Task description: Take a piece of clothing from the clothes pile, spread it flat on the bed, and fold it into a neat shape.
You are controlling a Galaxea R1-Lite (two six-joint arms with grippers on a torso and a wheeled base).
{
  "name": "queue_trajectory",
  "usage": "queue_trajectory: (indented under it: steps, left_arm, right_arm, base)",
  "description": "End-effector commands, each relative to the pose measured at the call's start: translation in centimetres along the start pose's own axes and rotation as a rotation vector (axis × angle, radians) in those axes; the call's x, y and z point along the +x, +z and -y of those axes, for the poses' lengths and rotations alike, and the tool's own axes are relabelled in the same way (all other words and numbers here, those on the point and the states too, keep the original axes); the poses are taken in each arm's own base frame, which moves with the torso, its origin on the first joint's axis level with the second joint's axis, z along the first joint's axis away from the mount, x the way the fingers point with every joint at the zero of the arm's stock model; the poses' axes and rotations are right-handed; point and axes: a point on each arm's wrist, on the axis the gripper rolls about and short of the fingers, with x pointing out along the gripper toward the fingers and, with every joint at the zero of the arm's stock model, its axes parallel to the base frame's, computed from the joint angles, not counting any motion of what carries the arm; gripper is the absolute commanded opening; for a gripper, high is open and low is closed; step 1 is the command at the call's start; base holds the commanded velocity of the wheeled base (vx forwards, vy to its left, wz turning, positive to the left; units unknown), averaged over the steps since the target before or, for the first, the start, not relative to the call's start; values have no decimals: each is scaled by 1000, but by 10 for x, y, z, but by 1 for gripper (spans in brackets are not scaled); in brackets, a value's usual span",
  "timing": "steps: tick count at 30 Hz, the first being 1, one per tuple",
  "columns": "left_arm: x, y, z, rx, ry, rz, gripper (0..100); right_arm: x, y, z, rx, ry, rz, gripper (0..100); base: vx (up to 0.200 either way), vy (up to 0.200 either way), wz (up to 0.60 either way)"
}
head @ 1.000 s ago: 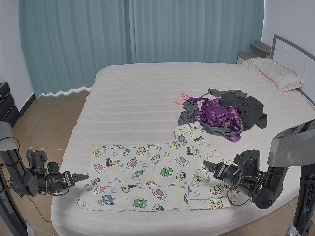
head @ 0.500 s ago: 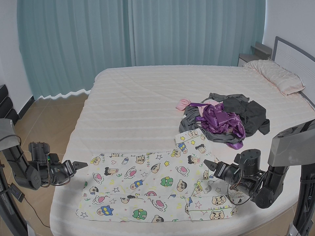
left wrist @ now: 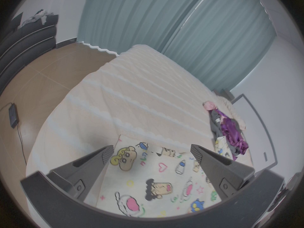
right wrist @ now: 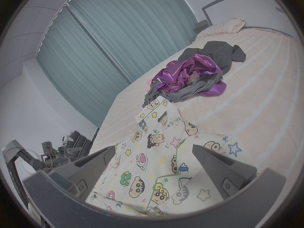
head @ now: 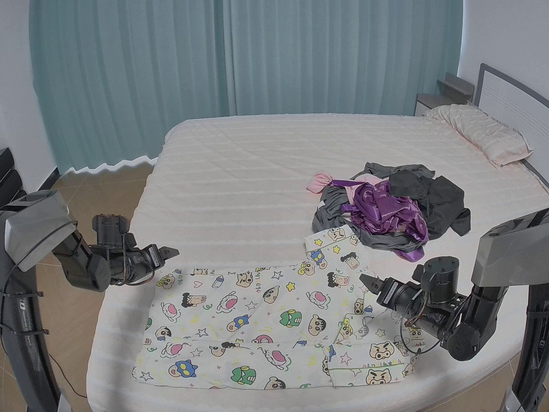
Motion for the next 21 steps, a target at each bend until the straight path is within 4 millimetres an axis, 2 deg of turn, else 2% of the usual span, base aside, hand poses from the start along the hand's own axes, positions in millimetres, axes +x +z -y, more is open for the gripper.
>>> queue_trajectory:
  steps: [1,21]
  left_arm:
    - [43,-16,-13,53,31,-72,100]
    - [50,-18,-21,121,57,-102,100]
  right_arm:
    - [-1,4,1,5,3,10,100]
    - [-1,3,1,3,2,5,100]
  base:
    - [0,0,0]
    - [0,0,0]
